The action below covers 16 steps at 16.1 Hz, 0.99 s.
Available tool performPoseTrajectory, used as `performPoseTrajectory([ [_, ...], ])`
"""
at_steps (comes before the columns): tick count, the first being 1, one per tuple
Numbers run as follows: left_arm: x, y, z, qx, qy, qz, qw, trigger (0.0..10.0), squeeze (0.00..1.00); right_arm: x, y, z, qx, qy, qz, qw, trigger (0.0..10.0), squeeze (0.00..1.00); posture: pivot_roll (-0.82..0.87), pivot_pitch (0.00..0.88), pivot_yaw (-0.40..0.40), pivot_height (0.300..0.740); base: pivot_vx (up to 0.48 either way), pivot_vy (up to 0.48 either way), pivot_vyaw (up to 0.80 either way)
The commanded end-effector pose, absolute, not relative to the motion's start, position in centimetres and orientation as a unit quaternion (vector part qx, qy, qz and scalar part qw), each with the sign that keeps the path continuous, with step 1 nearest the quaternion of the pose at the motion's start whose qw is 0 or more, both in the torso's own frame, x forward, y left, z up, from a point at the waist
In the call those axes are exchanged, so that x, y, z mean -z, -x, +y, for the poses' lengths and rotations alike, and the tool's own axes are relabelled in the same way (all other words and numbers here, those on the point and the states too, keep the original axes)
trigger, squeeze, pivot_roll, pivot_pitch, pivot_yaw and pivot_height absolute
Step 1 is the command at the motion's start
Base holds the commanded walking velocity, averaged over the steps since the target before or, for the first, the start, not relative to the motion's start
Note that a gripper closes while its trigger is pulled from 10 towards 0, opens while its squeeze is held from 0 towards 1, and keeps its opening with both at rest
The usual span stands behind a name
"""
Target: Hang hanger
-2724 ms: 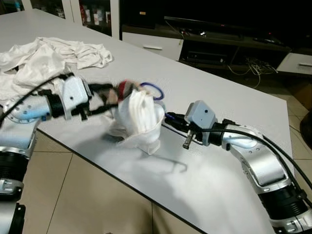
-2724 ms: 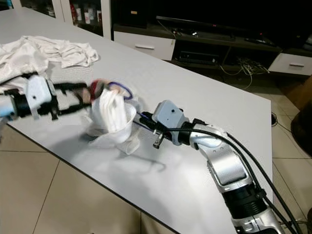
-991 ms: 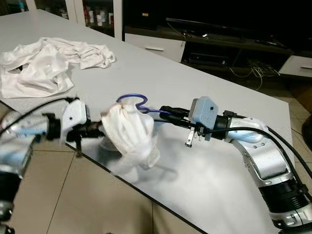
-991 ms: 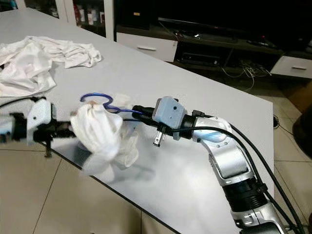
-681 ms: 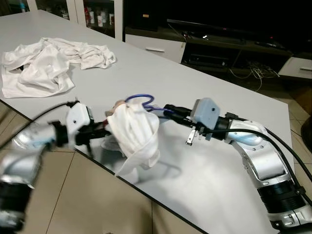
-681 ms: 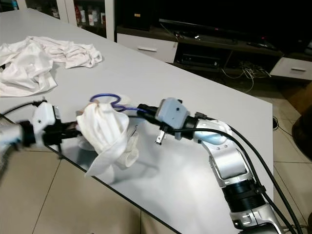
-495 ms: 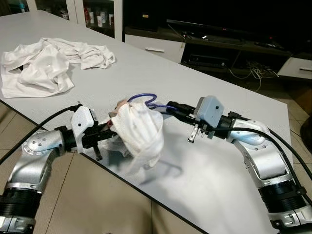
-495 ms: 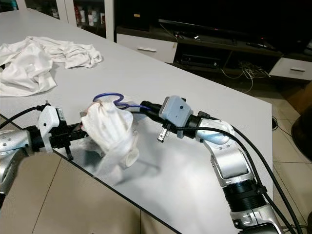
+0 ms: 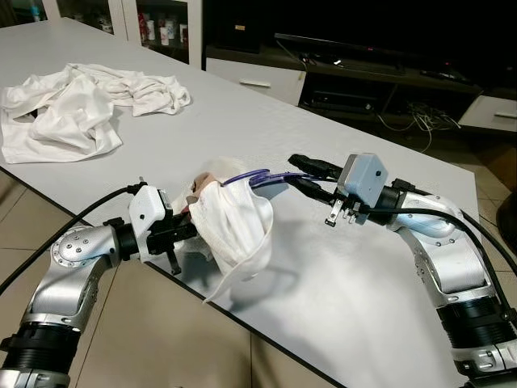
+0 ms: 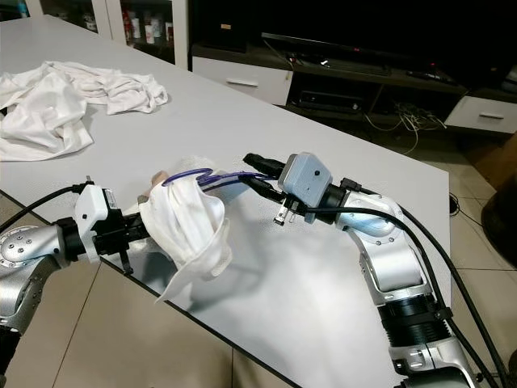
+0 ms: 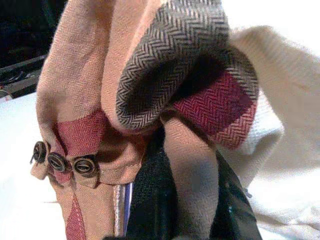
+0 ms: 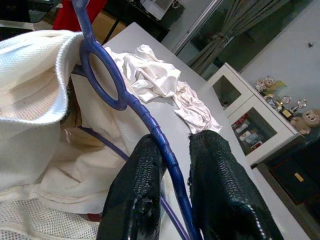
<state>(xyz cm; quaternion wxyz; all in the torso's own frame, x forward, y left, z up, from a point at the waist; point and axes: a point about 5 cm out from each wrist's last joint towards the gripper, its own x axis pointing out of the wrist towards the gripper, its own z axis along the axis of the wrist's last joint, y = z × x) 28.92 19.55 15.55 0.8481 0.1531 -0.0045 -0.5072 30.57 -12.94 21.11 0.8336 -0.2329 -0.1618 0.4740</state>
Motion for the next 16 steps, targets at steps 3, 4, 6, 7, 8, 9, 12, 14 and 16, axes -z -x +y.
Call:
performPoseTrajectory([
  [3,-16.1,-28.7,18.0,0.537,-0.158,-0.023,0.828,0.0,0.00,-22.3,-30.6,-13.6,-0.471,0.235,-0.184,0.830,10.0,0.00,0.09,0.008,-0.114,0.740,0.000,0.000,0.00],
  [4,-16.0,-28.7,18.0,0.537,-0.158,-0.022,0.828,0.0,0.00,-22.4,-30.6,-14.1,-0.473,0.236,-0.180,0.829,10.0,1.00,0.09,0.008,-0.112,0.740,0.000,0.000,0.00],
  [6,-16.1,-28.9,18.0,0.537,-0.158,-0.023,0.829,0.0,0.00,-22.4,-30.6,-14.5,-0.475,0.244,-0.174,0.828,10.0,0.00,0.08,0.007,-0.113,0.740,0.000,0.000,0.00],
  [7,-16.1,-28.9,17.9,0.536,-0.157,-0.024,0.829,0.0,0.00,-22.4,-30.5,-14.6,-0.476,0.245,-0.173,0.827,10.0,0.00,0.08,0.007,-0.114,0.740,0.000,0.000,0.00],
  [8,-16.1,-29.0,17.9,0.535,-0.155,-0.027,0.830,0.0,0.00,-22.4,-30.5,-14.6,-0.476,0.241,-0.175,0.827,10.0,0.00,0.08,0.006,-0.115,0.740,0.000,0.000,0.00],
  [9,-16.2,-29.0,17.9,0.534,-0.153,-0.029,0.831,0.0,0.00,-22.4,-30.5,-14.7,-0.476,0.237,-0.176,0.828,10.0,0.00,0.08,0.006,-0.116,0.740,0.000,0.000,0.00],
  [12,-16.8,-29.7,18.4,0.494,-0.129,-0.057,0.858,0.0,0.00,-23.3,-30.7,-16.5,-0.464,0.174,-0.165,0.853,10.0,0.00,0.08,0.008,-0.118,0.740,0.000,0.000,0.00],
  [14,-17.0,-29.8,18.4,0.485,-0.115,-0.067,0.864,0.0,0.00,-24.0,-30.7,-16.9,-0.461,0.133,-0.174,0.860,10.0,0.00,0.08,0.009,-0.119,0.740,0.000,0.000,0.00],
  [16,-16.9,-29.8,18.3,0.486,-0.113,-0.065,0.864,0.0,0.00,-24.4,-30.7,-16.9,-0.458,0.110,-0.182,0.863,10.0,1.00,0.08,0.009,-0.117,0.740,0.000,0.000,0.00],
])
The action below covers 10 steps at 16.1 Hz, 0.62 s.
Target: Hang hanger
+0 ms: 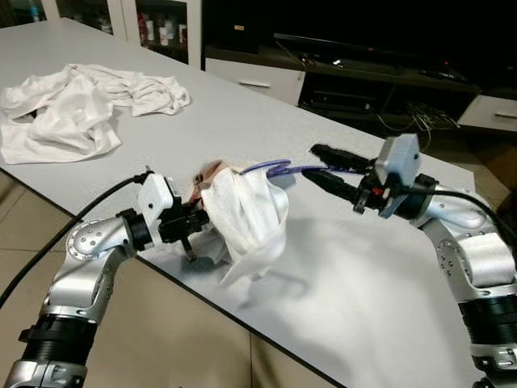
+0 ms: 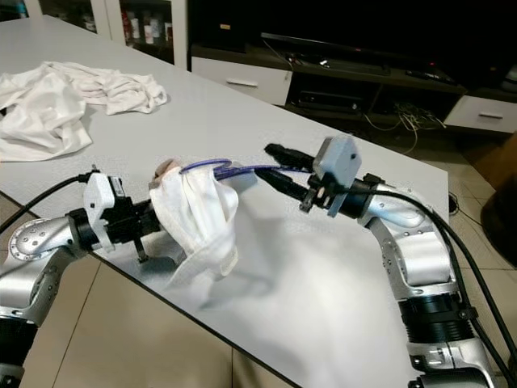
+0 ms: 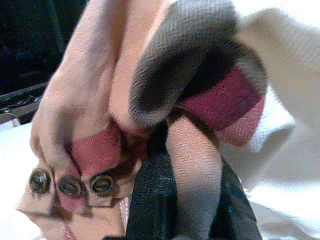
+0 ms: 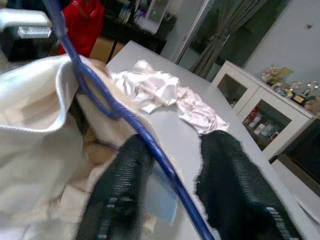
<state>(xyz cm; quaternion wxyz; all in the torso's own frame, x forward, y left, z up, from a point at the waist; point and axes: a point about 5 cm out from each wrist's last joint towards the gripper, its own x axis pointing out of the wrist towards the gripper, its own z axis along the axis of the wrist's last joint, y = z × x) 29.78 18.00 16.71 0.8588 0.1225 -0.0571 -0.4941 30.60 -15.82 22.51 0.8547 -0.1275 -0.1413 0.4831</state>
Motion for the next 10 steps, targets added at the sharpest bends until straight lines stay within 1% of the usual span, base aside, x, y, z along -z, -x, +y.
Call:
performPoseTrajectory([
  [1,-16.8,-29.9,18.2,0.488,-0.113,-0.063,0.863,0.0,0.00,-24.3,-30.6,-17.0,-0.458,0.110,-0.179,0.864,10.0,1.00,0.07,0.009,-0.116,0.740,0.000,0.000,0.00],
  [2,-16.7,-29.9,18.1,0.490,-0.113,-0.061,0.862,0.0,0.00,-24.1,-30.5,-17.0,-0.460,0.114,-0.176,0.863,10.0,0.76,0.07,0.009,-0.115,0.740,0.000,0.000,0.00],
  [3,-16.7,-29.9,18.1,0.491,-0.113,-0.061,0.862,0.0,0.00,-24.1,-30.5,-17.0,-0.460,0.114,-0.174,0.863,10.0,0.76,0.07,0.010,-0.115,0.740,0.000,0.000,0.00],
  [4,-16.6,-29.9,18.0,0.493,-0.112,-0.060,0.861,0.0,0.00,-24.4,-30.5,-17.0,-0.459,0.106,-0.177,0.864,10.0,0.00,0.07,0.011,-0.114,0.740,0.000,0.000,0.00],
  [8,-16.0,-29.7,17.9,0.496,-0.109,-0.047,0.860,0.0,0.00,-25.2,-30.7,-17.9,-0.435,0.082,-0.190,0.876,10.0,0.00,0.07,0.012,-0.113,0.740,0.000,0.000,0.00],
  [9,-15.9,-29.7,17.9,0.497,-0.111,-0.045,0.859,0.0,0.00,-25.4,-30.6,-17.9,-0.437,0.082,-0.197,0.874,10.0,0.12,0.07,0.009,-0.111,0.740,0.000,0.000,0.00],
  [10,-15.8,-29.7,17.8,0.499,-0.113,-0.043,0.858,0.0,0.00,-25.4,-30.4,-17.6,-0.452,0.078,-0.197,0.866,10.0,1.00,0.07,0.009,-0.112,0.740,0.000,0.000,0.00],
])
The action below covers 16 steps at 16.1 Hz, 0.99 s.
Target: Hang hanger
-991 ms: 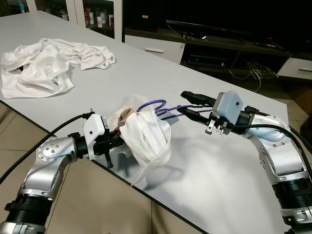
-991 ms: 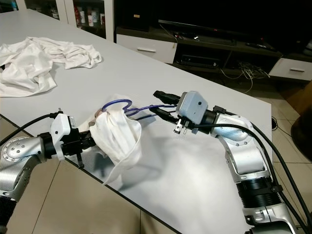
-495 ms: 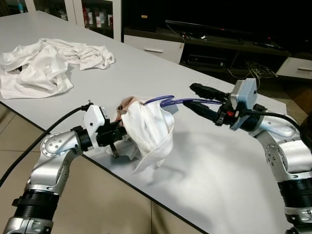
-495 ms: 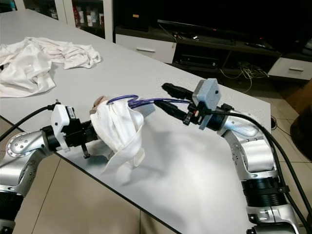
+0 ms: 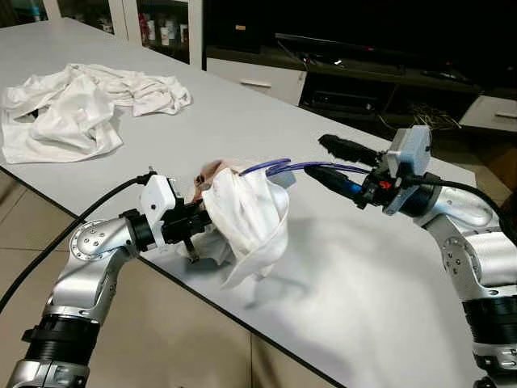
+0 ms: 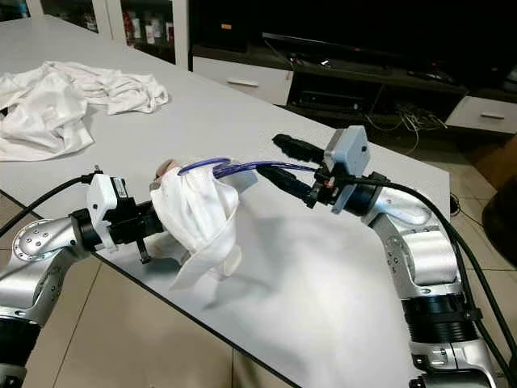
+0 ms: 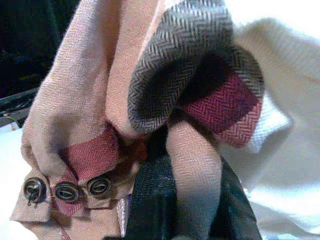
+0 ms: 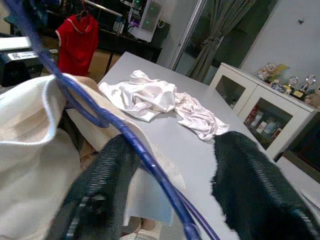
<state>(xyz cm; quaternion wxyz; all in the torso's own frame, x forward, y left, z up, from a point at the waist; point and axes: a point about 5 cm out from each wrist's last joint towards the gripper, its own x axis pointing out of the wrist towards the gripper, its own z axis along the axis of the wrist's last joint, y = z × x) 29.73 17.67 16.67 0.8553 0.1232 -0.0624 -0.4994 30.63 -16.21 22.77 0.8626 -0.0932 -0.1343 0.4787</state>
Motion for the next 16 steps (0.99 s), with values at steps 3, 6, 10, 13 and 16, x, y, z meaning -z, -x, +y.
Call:
performPoseTrajectory([
  [3,-16.0,-30.0,17.7,0.495,-0.121,-0.042,0.859,0.0,0.00,-22.7,-30.0,-16.3,-0.476,0.273,-0.128,0.826,10.0,0.51,0.07,0.011,-0.113,0.740,0.000,0.000,0.00],
  [6,-16.3,-30.2,17.6,0.474,-0.100,-0.058,0.873,0.0,0.00,-22.1,-30.5,-16.5,-0.438,0.333,-0.129,0.825,10.0,0.00,0.06,0.017,-0.114,0.740,0.000,0.000,0.00],
  [10,-17.3,-30.7,17.7,0.446,-0.047,-0.086,0.890,0.0,0.00,-24.1,-30.9,-17.6,-0.371,0.226,-0.181,0.882,10.0,0.00,0.06,0.023,-0.108,0.740,0.000,0.000,0.00],
  [13,-17.2,-31.2,17.8,0.436,-0.050,-0.075,0.895,0.0,0.00,-26.2,-29.6,-18.2,-0.389,0.072,-0.232,0.889,10.0,0.00,0.05,0.026,-0.098,0.740,0.000,0.000,0.00],
  [16,-17.7,-31.5,18.1,0.426,-0.040,-0.079,0.900,0.0,0.00,-27.2,-30.1,-20.8,-0.339,-0.055,-0.246,0.906,10.0,0.00,0.04,0.029,-0.096,0.740,0.000,0.000,0.00],
])
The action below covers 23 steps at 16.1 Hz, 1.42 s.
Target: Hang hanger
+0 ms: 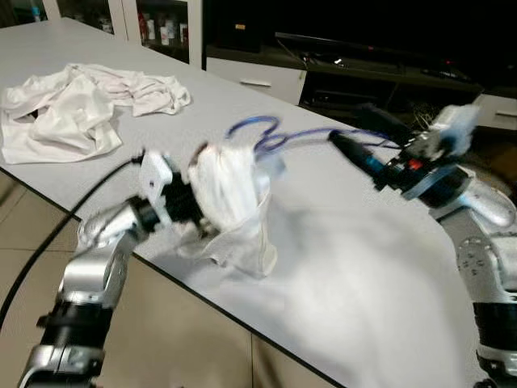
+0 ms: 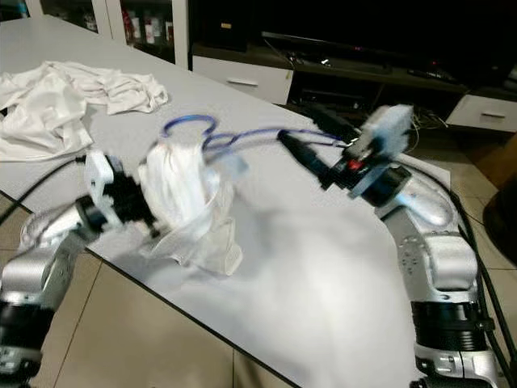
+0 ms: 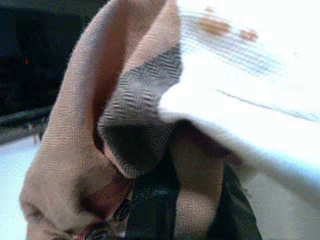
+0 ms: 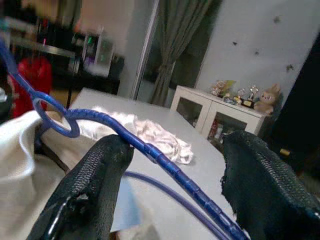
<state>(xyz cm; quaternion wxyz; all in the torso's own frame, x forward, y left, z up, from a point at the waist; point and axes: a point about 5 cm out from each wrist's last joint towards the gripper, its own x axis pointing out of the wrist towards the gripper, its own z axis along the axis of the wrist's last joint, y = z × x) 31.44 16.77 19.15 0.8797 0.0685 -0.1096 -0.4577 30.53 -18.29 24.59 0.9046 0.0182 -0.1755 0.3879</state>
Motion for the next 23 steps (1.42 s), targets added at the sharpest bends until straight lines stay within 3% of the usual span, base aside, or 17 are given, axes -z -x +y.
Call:
performPoseTrajectory([
  [1,-18.2,-31.7,18.4,0.420,-0.049,-0.081,0.902,0.0,0.00,-26.4,-30.5,-21.8,-0.312,-0.076,-0.229,0.919,10.0,0.00,0.04,0.030,-0.096,0.740,0.000,0.000,0.00],
  [7,-19.3,-31.9,20.0,0.413,-0.065,-0.082,0.905,0.0,0.00,-24.2,-30.4,-22.7,-0.263,-0.118,-0.189,0.939,10.0,0.00,0.05,0.032,-0.083,0.740,0.000,0.000,0.00],
  [11,-18.4,-31.6,18.8,0.432,-0.060,-0.068,0.897,0.0,0.00,-25.3,-30.0,-20.4,-0.317,-0.021,-0.197,0.928,10.0,0.00,0.05,0.032,-0.085,0.740,0.000,0.000,0.00],
  [23,-18.4,-31.6,18.8,0.432,-0.060,-0.068,0.897,0.0,0.00,-25.3,-30.0,-20.4,-0.317,-0.021,-0.197,0.928,10.0,0.00,0.05,0.032,-0.085,0.740,0.000,0.000,0.00],
])
